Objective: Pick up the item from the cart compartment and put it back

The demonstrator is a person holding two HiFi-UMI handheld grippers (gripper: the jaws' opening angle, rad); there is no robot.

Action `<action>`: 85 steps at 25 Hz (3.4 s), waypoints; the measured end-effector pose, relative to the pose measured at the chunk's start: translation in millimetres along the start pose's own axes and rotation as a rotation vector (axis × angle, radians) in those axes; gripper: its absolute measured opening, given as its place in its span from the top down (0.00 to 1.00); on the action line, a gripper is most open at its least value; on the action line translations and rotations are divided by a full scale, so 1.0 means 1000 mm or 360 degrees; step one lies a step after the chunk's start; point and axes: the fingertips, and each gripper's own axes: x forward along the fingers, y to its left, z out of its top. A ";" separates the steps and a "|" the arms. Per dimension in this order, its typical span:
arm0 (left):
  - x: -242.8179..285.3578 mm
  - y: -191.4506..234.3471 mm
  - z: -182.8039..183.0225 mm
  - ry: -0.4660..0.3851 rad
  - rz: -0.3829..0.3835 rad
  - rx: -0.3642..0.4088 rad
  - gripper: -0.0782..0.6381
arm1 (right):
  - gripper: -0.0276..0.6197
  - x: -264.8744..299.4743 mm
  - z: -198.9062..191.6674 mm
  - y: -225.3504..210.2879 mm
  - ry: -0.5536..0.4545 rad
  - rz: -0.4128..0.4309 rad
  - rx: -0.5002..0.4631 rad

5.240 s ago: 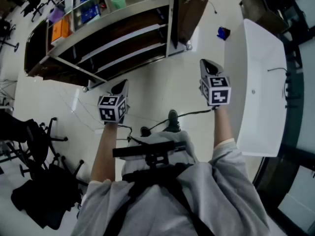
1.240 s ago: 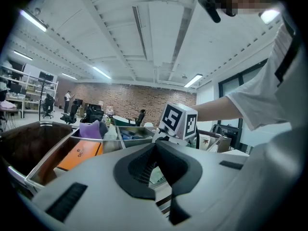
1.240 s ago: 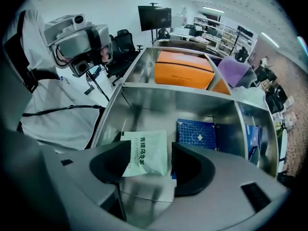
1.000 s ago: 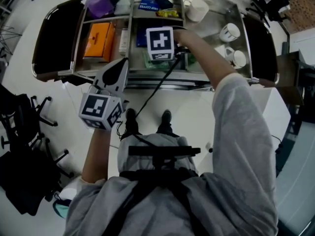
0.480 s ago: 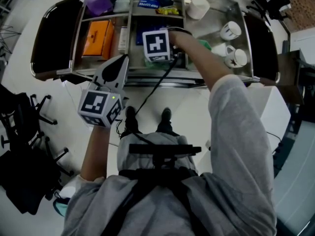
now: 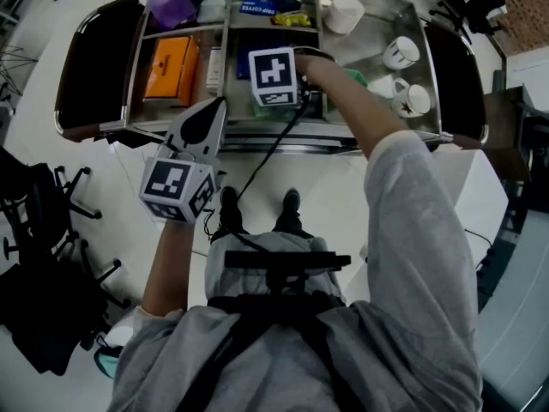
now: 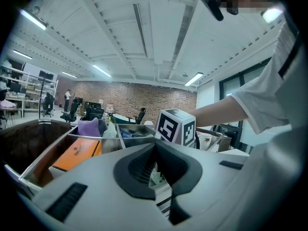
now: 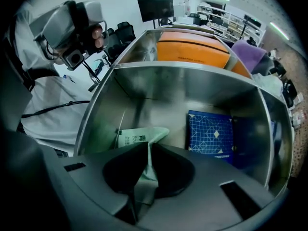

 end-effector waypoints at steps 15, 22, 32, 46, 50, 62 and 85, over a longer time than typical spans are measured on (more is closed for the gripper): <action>-0.002 -0.007 -0.006 0.0037 -0.0002 0.0004 0.89 | 0.89 -0.034 -0.005 -0.010 -0.0104 -0.0134 0.0138; -0.006 -0.010 -0.005 0.0031 -0.0002 0.0032 0.89 | 0.89 -0.072 0.002 -0.026 -0.0251 -0.0378 0.0173; -0.012 -0.009 0.000 0.0036 0.0018 0.0076 0.89 | 0.89 -0.135 0.007 -0.017 -0.0608 -0.0672 0.0365; -0.018 -0.004 0.000 0.0037 0.0027 0.0086 0.89 | 0.89 -0.201 -0.026 0.016 -0.1195 -0.1076 0.0817; -0.021 -0.002 -0.001 0.0030 0.0033 0.0071 0.89 | 0.89 -0.212 -0.044 0.031 -0.1395 -0.1169 0.0977; -0.027 0.004 -0.002 0.0028 0.0064 0.0080 0.89 | 0.89 -0.204 -0.106 0.084 -0.1761 -0.1447 0.1439; -0.032 -0.001 -0.006 -0.0005 0.0094 0.0085 0.89 | 0.89 -0.183 -0.155 0.115 -0.1810 -0.1591 0.1719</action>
